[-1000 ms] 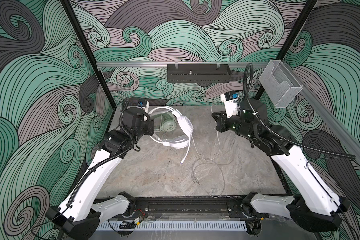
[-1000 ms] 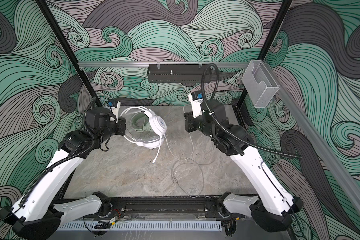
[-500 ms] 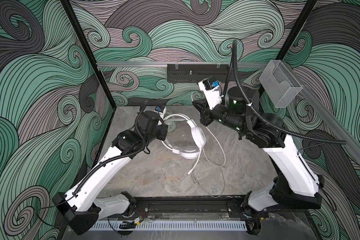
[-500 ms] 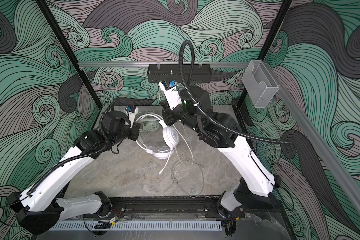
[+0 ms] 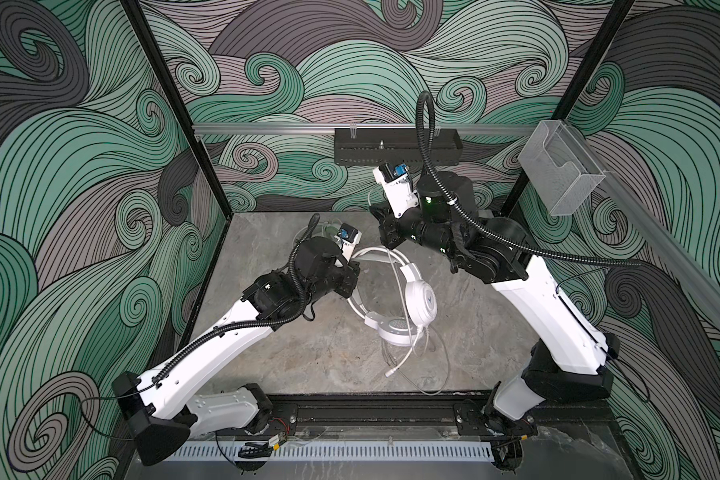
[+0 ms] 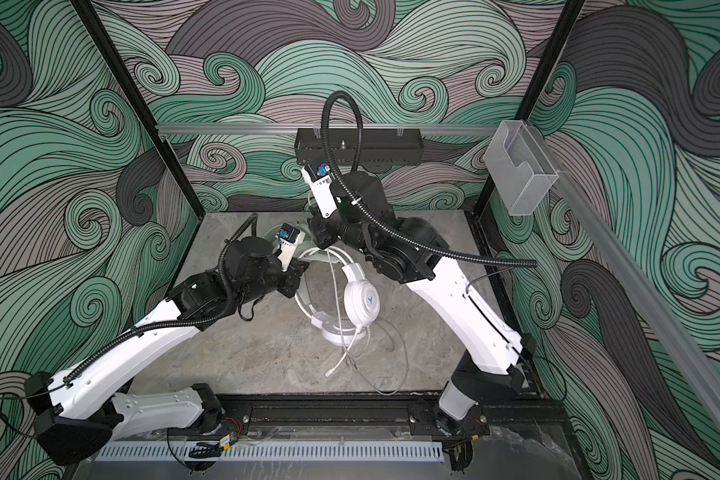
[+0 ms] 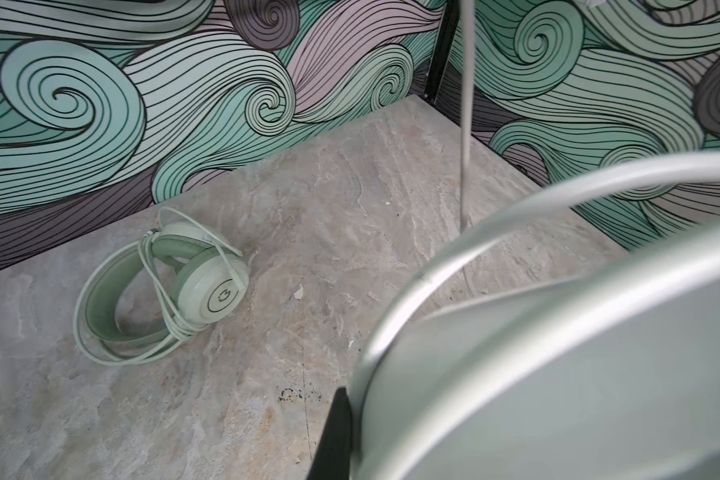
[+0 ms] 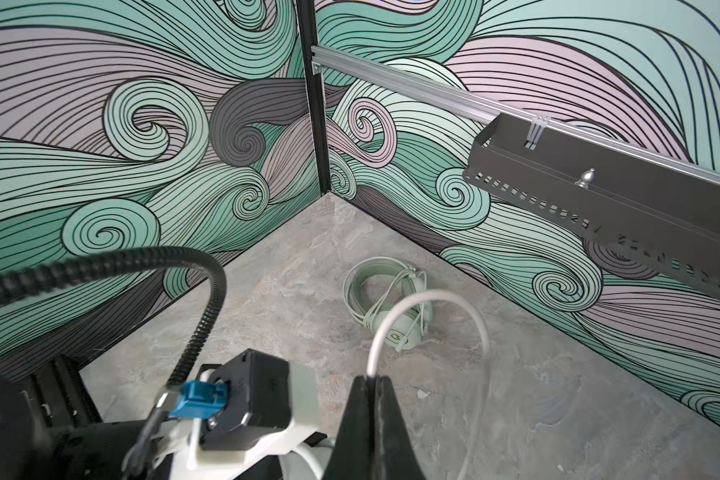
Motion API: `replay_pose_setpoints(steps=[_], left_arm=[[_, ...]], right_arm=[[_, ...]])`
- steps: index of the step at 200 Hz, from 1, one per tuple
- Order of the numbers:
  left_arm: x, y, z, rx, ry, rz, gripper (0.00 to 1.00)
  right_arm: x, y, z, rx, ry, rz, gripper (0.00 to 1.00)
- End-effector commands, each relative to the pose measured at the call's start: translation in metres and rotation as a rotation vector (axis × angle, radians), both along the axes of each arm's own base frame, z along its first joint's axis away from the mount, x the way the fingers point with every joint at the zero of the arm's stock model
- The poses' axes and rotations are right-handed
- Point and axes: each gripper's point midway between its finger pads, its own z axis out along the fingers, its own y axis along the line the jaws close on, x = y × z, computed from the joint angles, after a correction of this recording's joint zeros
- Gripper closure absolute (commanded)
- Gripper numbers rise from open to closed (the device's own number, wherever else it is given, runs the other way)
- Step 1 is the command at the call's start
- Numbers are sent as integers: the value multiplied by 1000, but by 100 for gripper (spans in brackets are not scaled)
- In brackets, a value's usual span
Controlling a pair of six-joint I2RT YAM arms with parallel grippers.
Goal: Wrap the headphones
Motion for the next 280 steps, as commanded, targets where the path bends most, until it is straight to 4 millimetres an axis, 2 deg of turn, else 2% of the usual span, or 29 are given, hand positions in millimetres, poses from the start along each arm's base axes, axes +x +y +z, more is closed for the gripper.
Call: replay_pose_setpoints(steps=[1, 26, 50, 115, 166, 184, 246, 280], left_arm=[[-19, -14, 56, -175, -98, -111, 100], [-30, -15, 64, -205, -96, -151, 100], [-37, -15, 70, -233, -87, -171, 100], [-42, -20, 77, -282, -77, -196, 100], [-47, -20, 90, -370, -72, -200, 100], [-48, -20, 93, -382, -68, -199, 100], [-51, -8, 110, -439, -69, -154, 100], [-46, -1, 126, -494, -54, -96, 100]], right_arm=[[15, -20, -6, -36, -10, -80, 100], [32, -40, -19, -53, 19, -140, 100], [40, -55, -25, -60, 33, -178, 100], [35, -69, -28, -77, 30, -204, 100], [26, -82, -20, -59, 15, -223, 59], [22, -87, -15, -51, 3, -227, 50], [17, -115, -6, -88, -47, -227, 32], [16, -139, -10, -108, -90, -198, 28]])
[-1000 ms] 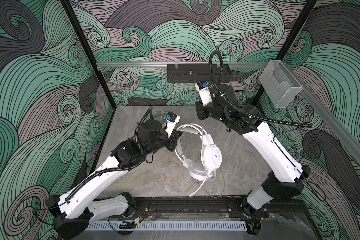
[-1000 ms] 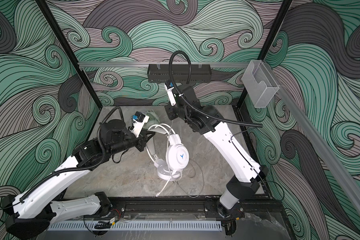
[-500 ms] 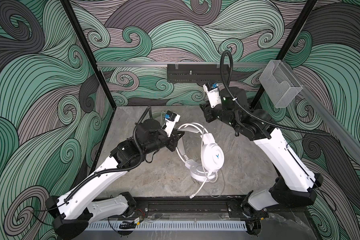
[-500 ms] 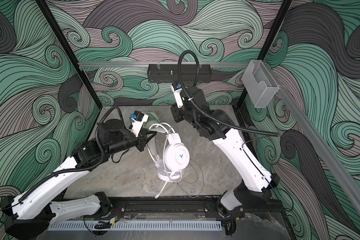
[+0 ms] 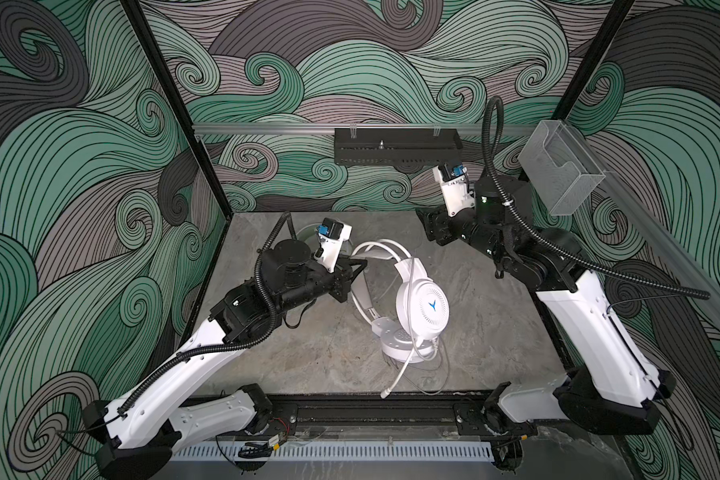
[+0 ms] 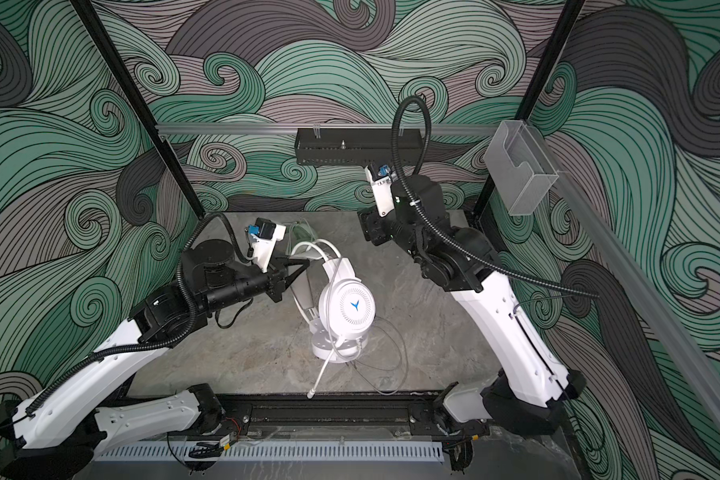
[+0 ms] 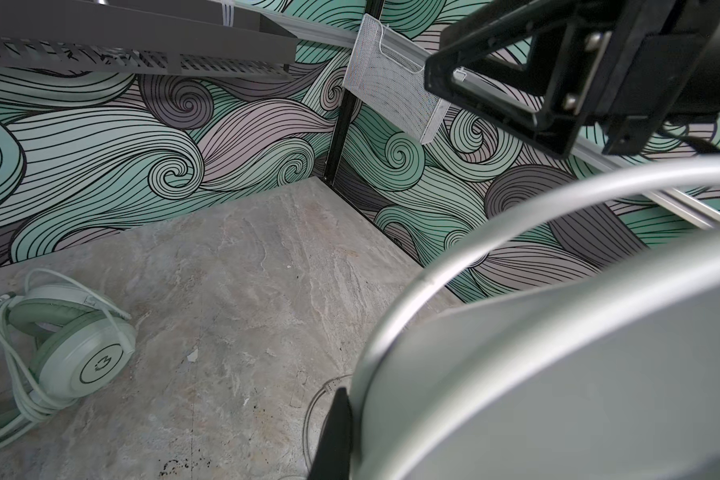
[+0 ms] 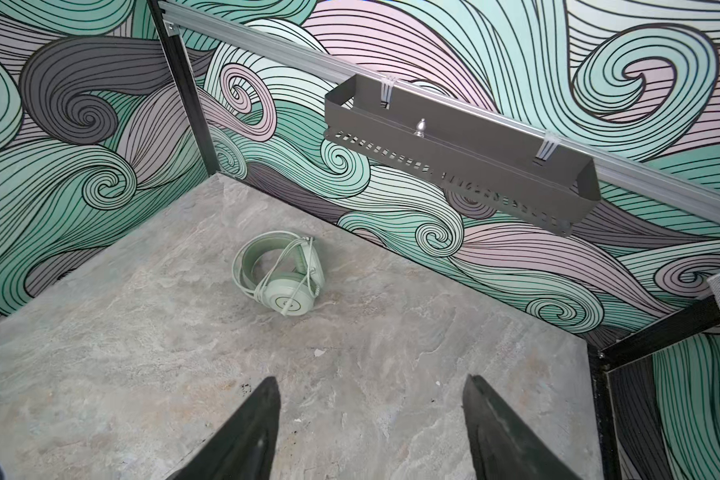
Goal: Wrap the headphones
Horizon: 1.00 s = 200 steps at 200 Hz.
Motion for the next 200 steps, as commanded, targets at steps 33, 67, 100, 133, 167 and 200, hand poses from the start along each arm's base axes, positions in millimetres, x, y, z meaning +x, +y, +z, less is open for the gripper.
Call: replay_pose_setpoints(steps=[33, 67, 100, 133, 167, 200], left_arm=[[-1, 15, 78, -226, -26, 81, 100], [-2, 20, 113, -286, -54, 91, 100], [3, 26, 139, -311, -69, 134, 100], [12, 35, 157, -312, -73, 213, 100], [20, 36, 167, -308, -72, 246, 100], [22, 30, 174, -316, -77, 231, 100]], right_arm=[[-12, -24, -4, 97, -127, 144, 25], [-22, -20, -37, 192, -130, 221, 23], [-39, -1, -51, 261, -122, 358, 22], [-54, 13, -62, 327, -78, 462, 23], [-63, 23, -71, 407, -34, 537, 22], [-73, 33, -76, 448, -4, 615, 22]])
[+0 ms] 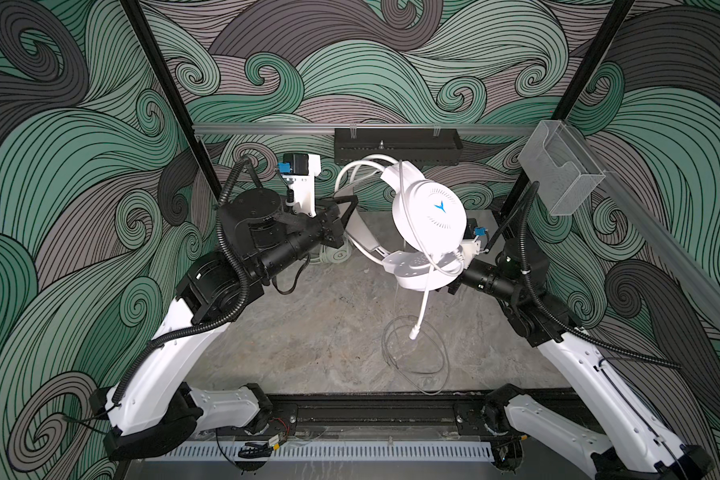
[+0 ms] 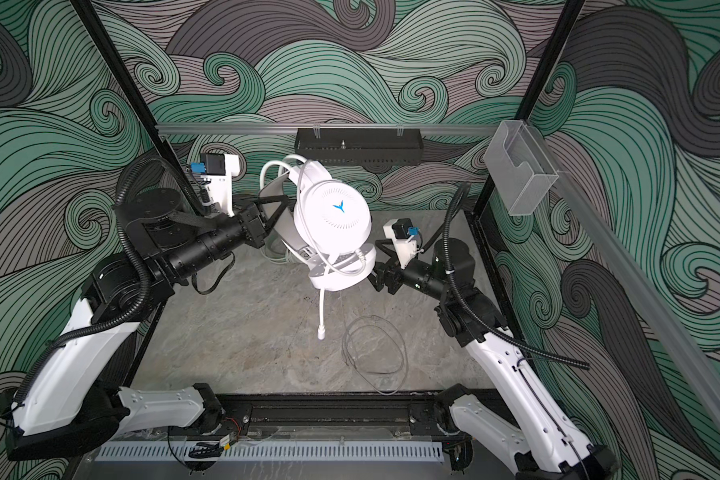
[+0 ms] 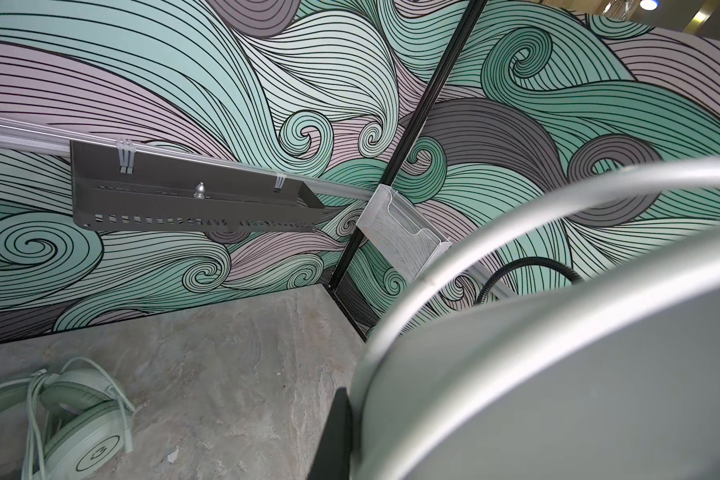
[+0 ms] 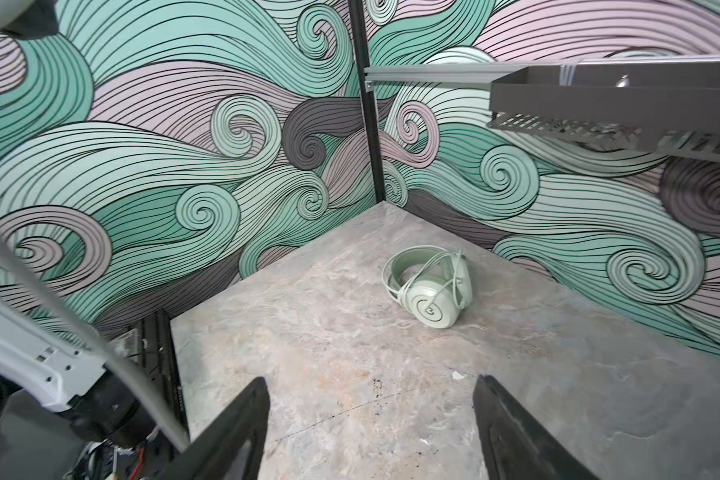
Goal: Wrap the headphones
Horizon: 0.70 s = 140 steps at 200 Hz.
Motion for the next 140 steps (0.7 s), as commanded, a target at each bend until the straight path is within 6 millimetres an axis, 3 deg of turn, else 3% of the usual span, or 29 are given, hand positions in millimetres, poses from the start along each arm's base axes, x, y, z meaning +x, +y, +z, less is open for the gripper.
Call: replay_pose_setpoints(steps=[1, 47, 76, 103, 140], left_arm=[[-2, 7, 24, -73, -19, 21, 100], [1, 6, 28, -59, -24, 23, 100], [2, 4, 28, -61, -23, 23, 100], [3, 2, 29, -65, -20, 19, 100], [3, 4, 32, -74, -27, 22, 100]], right_arm=[[-14, 10, 13, 72, -17, 100, 22], [-26, 15, 6, 81, 14, 169, 22], [-23, 17, 1, 94, 20, 171, 22], [-23, 26, 2, 133, 53, 219, 21], [-30, 36, -12, 133, 92, 272, 22]])
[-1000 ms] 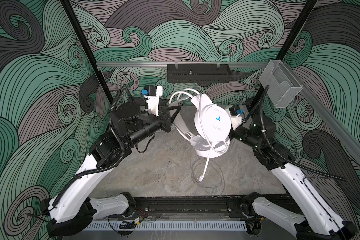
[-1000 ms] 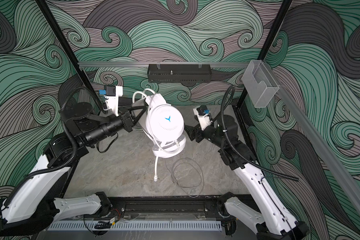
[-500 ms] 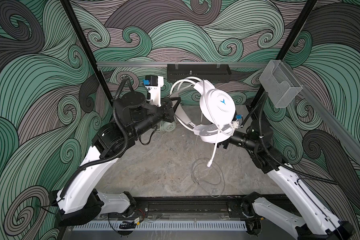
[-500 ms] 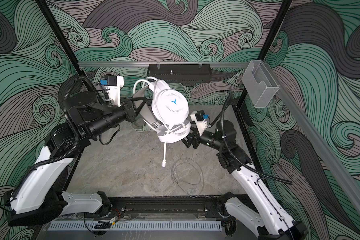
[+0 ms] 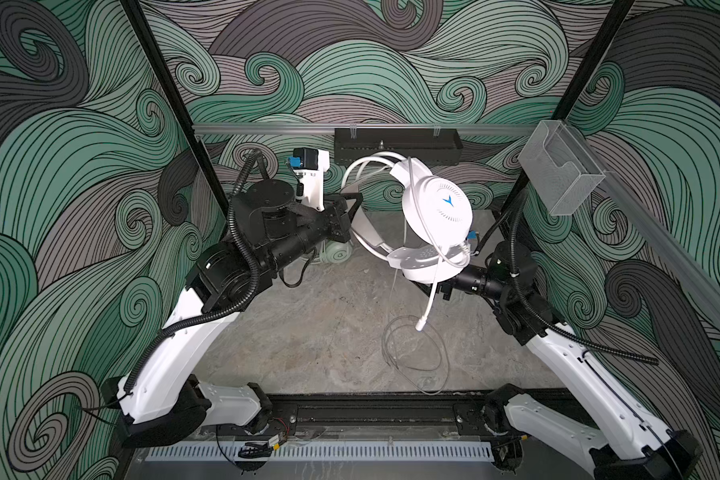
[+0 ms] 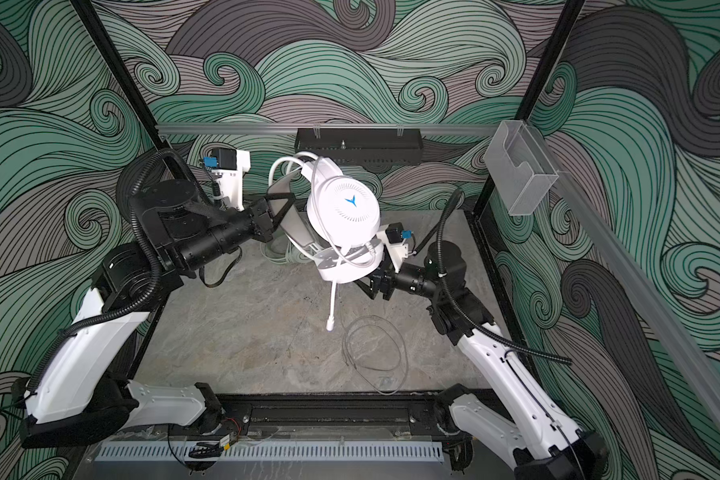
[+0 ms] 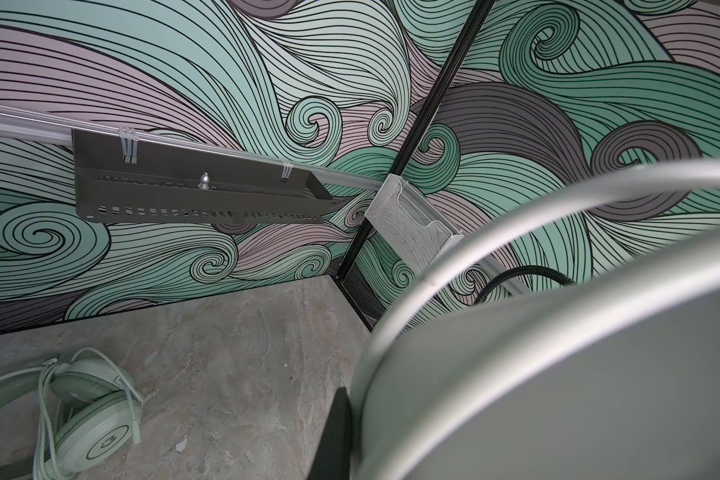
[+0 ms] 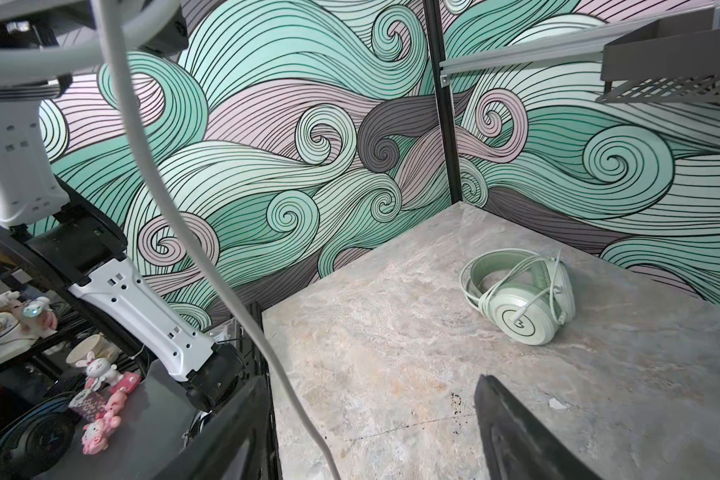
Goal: Wrap the headphones
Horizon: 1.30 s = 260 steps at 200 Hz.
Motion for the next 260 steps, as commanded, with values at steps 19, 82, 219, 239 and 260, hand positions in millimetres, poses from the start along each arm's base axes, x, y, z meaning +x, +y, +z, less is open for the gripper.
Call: replay_pose_setpoints(steps=[19, 82, 219, 239, 260], left_arm=[[-6, 11, 37, -103, -58, 16, 100], [-7, 9, 42, -119, -61, 4, 100], [-5, 8, 49, -150, -64, 7, 100], [-4, 8, 48, -153, -62, 12, 100], [-4, 10, 48, -155, -62, 14, 100]], right_arm=[[-16, 12, -9, 25, 29, 87, 22], [-19, 27, -51, -11, 97, 120, 23], [-30, 38, -135, -52, 277, 184, 47], [-34, 41, -138, -60, 280, 194, 63], [-35, 43, -139, -66, 280, 201, 69]])
